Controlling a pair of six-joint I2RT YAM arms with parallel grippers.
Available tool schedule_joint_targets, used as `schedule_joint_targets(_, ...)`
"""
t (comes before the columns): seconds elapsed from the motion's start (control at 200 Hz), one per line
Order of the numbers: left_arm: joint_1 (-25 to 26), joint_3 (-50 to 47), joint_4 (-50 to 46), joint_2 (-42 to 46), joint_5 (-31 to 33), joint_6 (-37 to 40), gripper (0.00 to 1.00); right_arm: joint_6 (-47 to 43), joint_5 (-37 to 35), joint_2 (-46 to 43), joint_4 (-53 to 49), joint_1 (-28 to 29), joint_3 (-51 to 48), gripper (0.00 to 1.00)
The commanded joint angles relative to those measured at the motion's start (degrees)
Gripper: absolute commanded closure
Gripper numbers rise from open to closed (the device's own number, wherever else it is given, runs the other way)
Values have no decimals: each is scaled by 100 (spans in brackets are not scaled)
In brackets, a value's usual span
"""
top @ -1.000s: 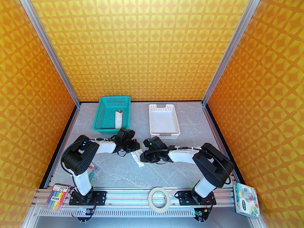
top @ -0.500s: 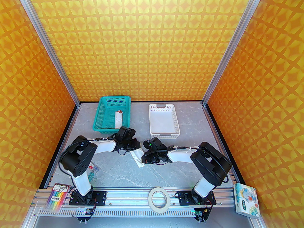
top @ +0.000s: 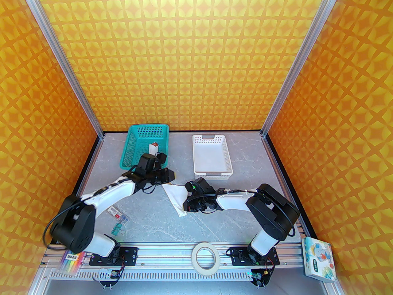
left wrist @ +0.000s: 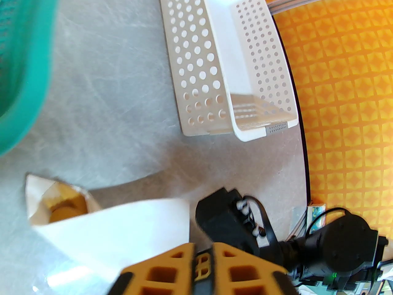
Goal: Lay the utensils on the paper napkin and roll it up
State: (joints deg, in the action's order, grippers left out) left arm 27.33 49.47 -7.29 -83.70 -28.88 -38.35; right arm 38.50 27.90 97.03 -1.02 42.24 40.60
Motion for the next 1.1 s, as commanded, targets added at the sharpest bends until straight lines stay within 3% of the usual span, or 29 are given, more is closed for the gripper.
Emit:
schedule_joint_targets(0.0, 0, -515, 28, 65, -73, -132, 95, -88, -268, 398, -549, 166, -149, 100)
schedule_joint_targets(0.085, 67, -804, 472, -45, -268, -314, 100, -97, -259, 412, -549, 166, -138, 100)
schedule_joint_targets(0.32, 343, -837, 1156, -588, -328, -516, 100, -99, -275, 422, -583, 196, -109, 100)
schedule_joint_targets(0.78, 354, -524, 1152, -1591, 38, -226, 100, -106, -324, 371, -685, 249, -98, 100)
schedule_joint_targets(1.095, 352, -576, 849, -1711, 199, -192, 100, -185, -518, 15, -1076, 245, -74, 86)
